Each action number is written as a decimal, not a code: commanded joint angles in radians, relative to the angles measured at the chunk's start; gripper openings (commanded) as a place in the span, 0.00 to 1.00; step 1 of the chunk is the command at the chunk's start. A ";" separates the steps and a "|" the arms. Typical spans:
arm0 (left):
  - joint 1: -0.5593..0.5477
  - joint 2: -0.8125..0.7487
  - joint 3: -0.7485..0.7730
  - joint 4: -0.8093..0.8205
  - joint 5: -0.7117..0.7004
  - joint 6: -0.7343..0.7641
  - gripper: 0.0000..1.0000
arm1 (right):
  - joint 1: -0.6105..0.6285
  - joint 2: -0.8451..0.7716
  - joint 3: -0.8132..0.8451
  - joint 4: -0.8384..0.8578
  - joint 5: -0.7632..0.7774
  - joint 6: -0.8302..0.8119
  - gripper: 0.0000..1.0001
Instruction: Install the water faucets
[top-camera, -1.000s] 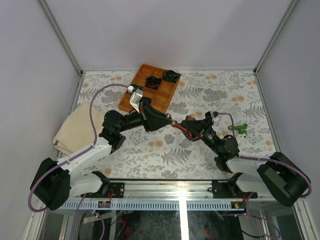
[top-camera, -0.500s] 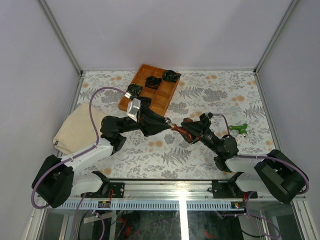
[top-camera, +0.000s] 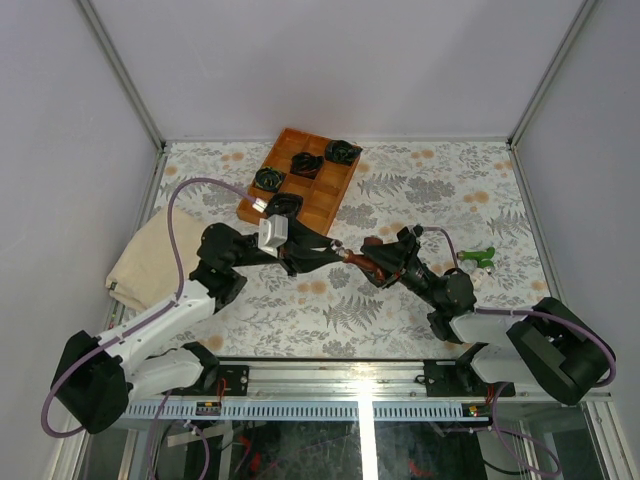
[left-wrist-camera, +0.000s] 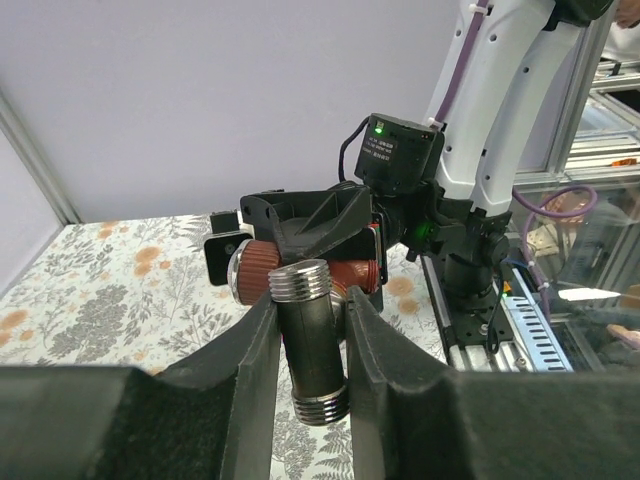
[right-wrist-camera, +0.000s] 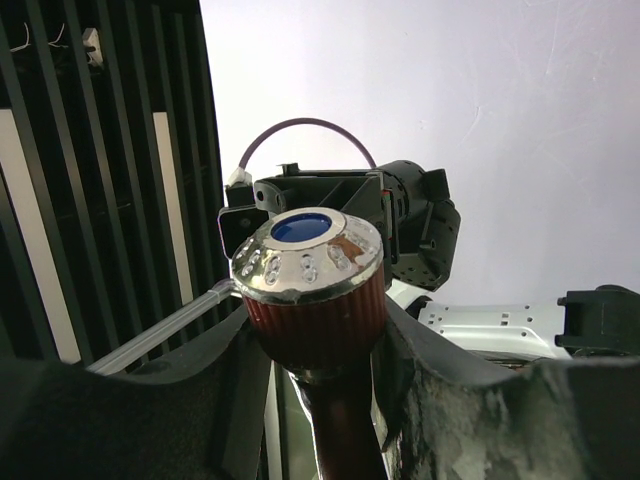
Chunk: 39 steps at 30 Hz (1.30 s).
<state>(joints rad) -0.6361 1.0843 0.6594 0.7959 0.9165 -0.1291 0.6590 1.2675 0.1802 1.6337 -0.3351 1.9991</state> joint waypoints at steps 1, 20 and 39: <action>-0.043 -0.017 0.011 -0.078 0.008 0.187 0.25 | 0.018 -0.022 0.060 0.062 0.023 0.231 0.00; -0.047 -0.011 0.201 -0.495 0.098 0.630 0.03 | 0.019 -0.071 0.088 0.059 0.008 0.507 0.00; -0.048 -0.073 0.151 -0.351 0.005 0.326 0.51 | 0.019 -0.105 0.075 0.060 0.108 0.298 0.00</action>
<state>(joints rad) -0.6727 1.0164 0.8219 0.3763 0.9405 0.2546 0.6743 1.1893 0.2260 1.5806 -0.2939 2.0525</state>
